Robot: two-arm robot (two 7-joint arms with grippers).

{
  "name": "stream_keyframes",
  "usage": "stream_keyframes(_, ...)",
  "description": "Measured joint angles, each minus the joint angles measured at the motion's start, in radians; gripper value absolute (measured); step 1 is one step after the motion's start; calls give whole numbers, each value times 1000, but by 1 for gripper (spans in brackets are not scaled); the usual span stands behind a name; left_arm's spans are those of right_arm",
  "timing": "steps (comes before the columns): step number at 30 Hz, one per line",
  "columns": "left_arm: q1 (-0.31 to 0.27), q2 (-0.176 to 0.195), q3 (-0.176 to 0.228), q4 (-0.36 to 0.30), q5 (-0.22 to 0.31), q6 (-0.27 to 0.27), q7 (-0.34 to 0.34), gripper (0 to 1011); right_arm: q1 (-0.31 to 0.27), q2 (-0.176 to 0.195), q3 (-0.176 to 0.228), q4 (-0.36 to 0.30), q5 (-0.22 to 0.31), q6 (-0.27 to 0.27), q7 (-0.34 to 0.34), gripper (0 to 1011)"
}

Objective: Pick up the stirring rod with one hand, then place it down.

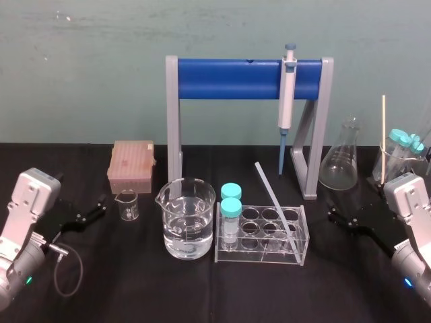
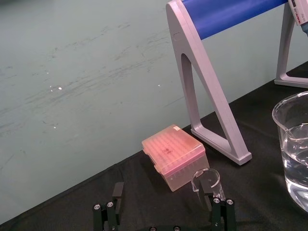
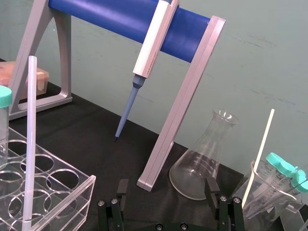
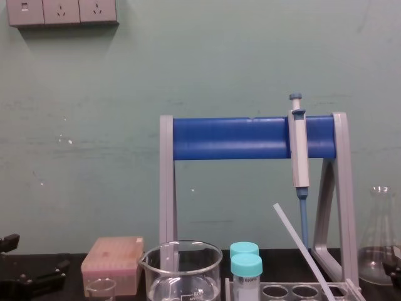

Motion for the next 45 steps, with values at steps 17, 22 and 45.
stream_keyframes(17,0,0,0,0,0,0,0,1000,0,0,0,0,0,0,0,1002)
stream_keyframes(22,0,0,0,0,0,0,0,1000,0,0,0,0,0,0,0,1002)
stream_keyframes(45,0,0,0,0,0,0,0,1000,-4,1,14,-12,8,-53,43,1002)
